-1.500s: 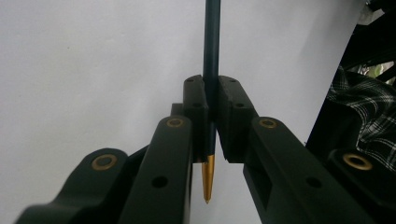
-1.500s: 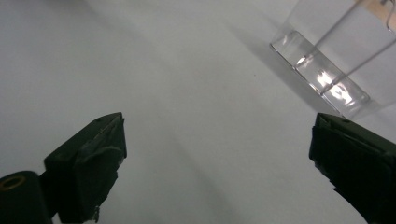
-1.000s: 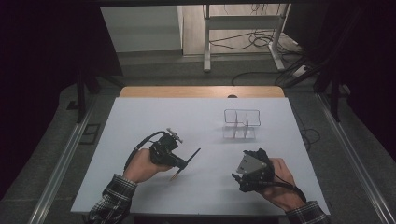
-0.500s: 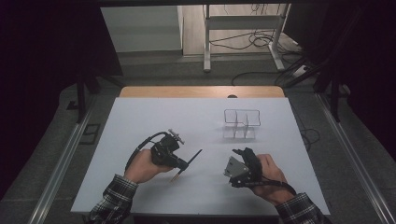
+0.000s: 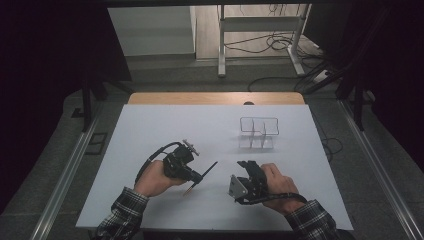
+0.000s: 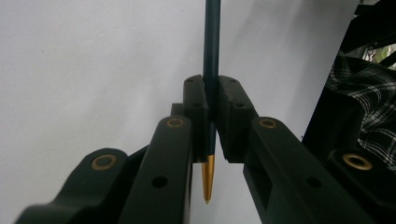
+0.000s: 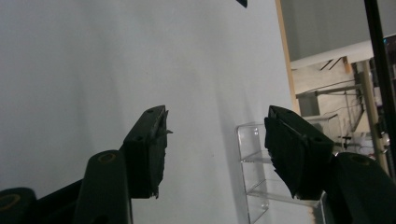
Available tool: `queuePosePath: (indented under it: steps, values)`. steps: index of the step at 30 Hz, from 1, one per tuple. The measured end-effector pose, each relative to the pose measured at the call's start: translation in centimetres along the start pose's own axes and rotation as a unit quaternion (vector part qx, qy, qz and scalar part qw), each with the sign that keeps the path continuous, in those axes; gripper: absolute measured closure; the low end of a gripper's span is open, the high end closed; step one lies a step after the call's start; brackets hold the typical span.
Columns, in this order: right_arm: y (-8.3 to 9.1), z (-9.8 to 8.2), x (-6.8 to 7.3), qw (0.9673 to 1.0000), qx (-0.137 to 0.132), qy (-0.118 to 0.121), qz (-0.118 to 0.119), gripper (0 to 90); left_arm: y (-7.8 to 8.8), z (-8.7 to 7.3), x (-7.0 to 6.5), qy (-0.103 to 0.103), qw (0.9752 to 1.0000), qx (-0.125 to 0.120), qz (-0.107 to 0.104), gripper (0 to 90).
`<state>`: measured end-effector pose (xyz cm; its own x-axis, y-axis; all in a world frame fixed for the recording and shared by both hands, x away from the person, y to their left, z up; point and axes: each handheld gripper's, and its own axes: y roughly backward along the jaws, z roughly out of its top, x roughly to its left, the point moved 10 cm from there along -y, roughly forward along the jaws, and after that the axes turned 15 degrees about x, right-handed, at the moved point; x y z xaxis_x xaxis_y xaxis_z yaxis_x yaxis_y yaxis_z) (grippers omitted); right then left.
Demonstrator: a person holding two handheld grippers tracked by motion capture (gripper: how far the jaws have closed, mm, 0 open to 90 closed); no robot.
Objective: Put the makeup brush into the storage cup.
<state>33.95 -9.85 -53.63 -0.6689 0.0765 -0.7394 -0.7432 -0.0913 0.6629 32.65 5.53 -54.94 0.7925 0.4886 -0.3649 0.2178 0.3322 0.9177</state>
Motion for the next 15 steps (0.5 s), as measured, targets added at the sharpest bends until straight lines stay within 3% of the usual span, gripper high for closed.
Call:
queuePosePath:
  steps: [7,8,13,14,15]
  values:
    - [-0.3,0.8,0.0,0.9987,-0.003,0.039,-0.032,43.1,-0.2,0.3,-0.3,0.003,1.0,-0.004,0.0,83.4]
    - [-0.3,0.9,0.1,0.9985,-0.002,0.042,-0.035,43.4,-0.1,0.2,-0.2,-0.006,1.0,0.005,0.004,83.3]
    - [-0.4,1.6,0.3,0.9969,-0.008,0.059,-0.051,45.1,-0.3,0.4,-0.5,-0.007,0.9999,0.007,0.006,83.4]
    - [-0.3,1.8,0.3,0.9965,-0.01,0.064,-0.054,45.7,-0.2,0.2,-0.3,-0.018,0.9996,0.017,0.01,83.4]
    - [-0.3,2.0,0.4,0.9963,-0.011,0.065,-0.055,46.2,-0.3,0.4,-0.5,-0.01,0.9998,0.011,0.008,83.4]
